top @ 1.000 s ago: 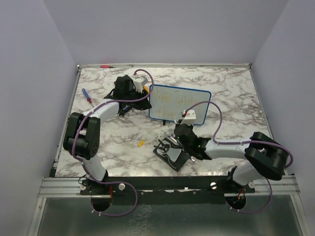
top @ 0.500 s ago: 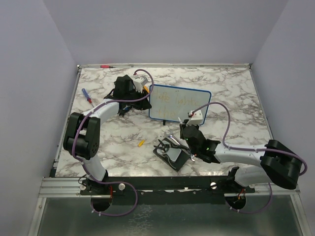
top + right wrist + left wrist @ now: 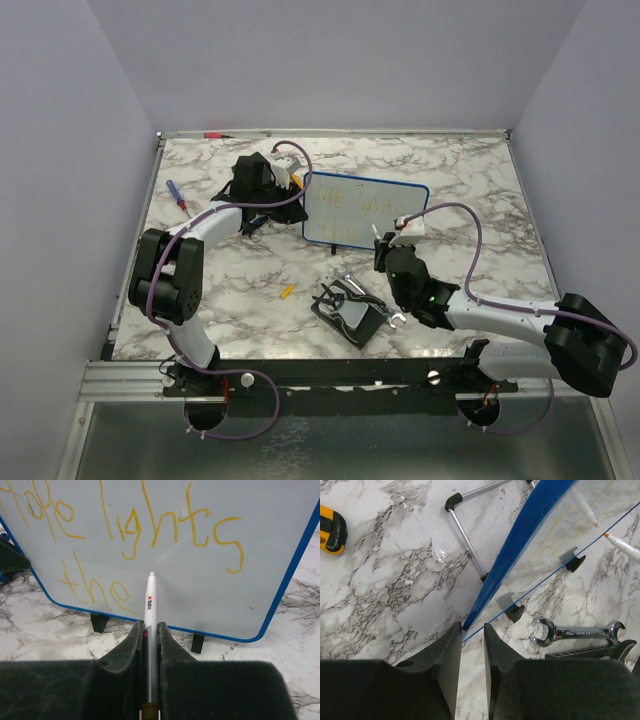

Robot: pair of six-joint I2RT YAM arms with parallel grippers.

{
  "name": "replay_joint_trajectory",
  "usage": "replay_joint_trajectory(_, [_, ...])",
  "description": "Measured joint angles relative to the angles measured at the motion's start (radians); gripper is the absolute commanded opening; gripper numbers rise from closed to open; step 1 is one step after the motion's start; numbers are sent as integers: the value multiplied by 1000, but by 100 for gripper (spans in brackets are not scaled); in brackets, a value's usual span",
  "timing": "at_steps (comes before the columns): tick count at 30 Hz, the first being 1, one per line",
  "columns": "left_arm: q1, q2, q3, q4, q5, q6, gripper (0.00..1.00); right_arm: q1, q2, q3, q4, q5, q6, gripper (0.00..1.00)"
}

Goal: Write a sentence on the whiteboard

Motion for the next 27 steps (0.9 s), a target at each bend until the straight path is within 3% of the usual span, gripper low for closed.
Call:
replay_joint_trajectory(16, [0,0,0,0,0,0,25,-31,40,-7,45,-22,-12,0])
replay_joint_trajectory(27, [0,0,0,0,-2,0,25,-31,49,-28,7,-29,80,0])
